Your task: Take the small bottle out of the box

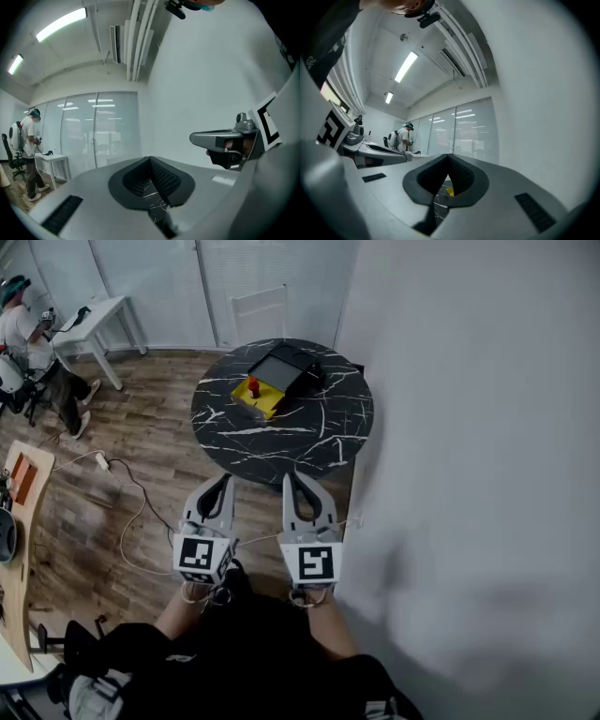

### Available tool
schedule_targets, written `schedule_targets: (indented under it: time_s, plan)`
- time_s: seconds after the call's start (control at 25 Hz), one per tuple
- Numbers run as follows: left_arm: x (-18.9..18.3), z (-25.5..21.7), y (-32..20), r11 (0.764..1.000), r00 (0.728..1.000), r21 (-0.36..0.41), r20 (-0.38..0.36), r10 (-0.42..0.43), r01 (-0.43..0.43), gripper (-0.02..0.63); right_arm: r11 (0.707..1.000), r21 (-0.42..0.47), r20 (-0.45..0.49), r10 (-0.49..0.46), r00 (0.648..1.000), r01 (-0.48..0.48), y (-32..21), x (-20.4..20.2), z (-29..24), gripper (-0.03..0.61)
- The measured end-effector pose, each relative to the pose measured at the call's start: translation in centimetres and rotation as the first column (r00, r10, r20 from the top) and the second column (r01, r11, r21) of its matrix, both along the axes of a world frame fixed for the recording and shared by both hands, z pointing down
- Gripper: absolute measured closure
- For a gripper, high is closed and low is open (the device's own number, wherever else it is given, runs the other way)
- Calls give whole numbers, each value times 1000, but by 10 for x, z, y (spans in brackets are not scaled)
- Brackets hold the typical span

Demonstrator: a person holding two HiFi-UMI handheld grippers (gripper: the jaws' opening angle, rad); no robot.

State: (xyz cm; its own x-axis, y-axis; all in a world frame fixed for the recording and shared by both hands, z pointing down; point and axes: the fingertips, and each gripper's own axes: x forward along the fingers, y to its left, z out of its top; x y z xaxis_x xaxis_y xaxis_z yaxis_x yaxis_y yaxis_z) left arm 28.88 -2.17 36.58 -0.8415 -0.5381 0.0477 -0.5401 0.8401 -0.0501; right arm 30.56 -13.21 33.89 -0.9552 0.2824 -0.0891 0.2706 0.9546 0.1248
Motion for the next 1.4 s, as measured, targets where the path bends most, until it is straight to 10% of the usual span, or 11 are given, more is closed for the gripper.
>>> schedule_targets:
  time_s: [1.4]
  plan:
    - [-125, 30, 223, 991, 988, 23, -82, -127, 129, 615, 972, 10, -79, -232, 969, 234, 251, -152, 30, 581]
